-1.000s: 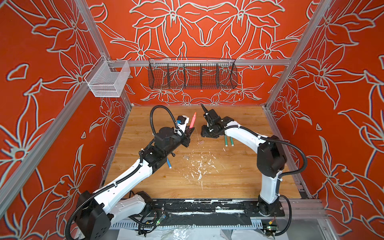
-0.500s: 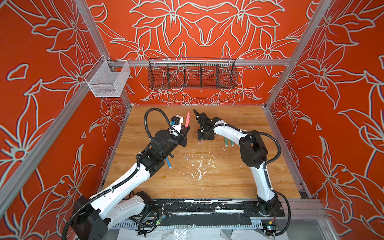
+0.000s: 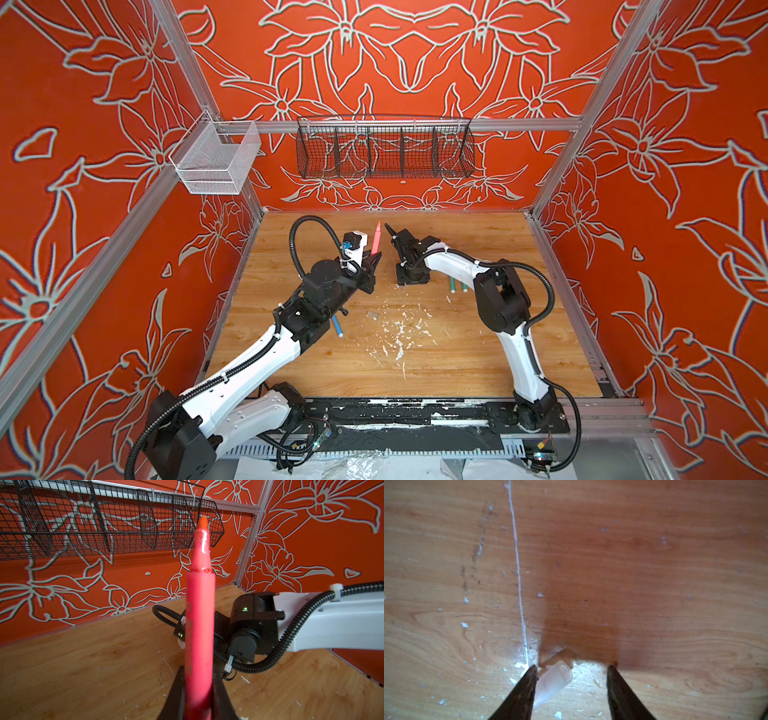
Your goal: Insert the pens into the pen caps
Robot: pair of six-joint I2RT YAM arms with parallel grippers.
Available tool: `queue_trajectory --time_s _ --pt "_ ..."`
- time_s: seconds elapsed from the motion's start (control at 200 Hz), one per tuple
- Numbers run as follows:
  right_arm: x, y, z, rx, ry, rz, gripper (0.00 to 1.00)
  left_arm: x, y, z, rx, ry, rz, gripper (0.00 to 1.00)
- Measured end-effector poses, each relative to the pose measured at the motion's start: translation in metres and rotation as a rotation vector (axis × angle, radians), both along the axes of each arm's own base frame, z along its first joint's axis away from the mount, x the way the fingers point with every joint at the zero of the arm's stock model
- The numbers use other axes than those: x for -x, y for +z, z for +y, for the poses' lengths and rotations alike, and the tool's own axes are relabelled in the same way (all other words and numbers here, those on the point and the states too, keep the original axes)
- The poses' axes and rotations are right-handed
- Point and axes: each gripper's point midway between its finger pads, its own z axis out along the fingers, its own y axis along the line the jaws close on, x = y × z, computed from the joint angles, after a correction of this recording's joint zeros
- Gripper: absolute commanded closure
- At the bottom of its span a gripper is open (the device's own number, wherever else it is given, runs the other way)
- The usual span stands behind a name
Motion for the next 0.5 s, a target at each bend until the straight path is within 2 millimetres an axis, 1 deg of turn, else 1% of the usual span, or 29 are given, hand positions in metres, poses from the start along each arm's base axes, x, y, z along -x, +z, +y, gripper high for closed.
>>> queue_trajectory --time_s 0.16,0.345,0.5 --pt "0.001 -0.001 -0.001 0.001 0.003 0.0 0.47 0.0 0.0 -0.001 0.001 -0.005 0.0 1.0" --pt "0.01 -0.001 -0.007 0.015 0.016 0.015 0.5 0.001 0.0 -0.001 0.007 -0.01 0.004 1.0" --pt "0.011 -0.001 -0.008 0.021 0.034 0.018 0.51 0.001 0.0 -0.002 0.009 -0.012 0.005 1.0"
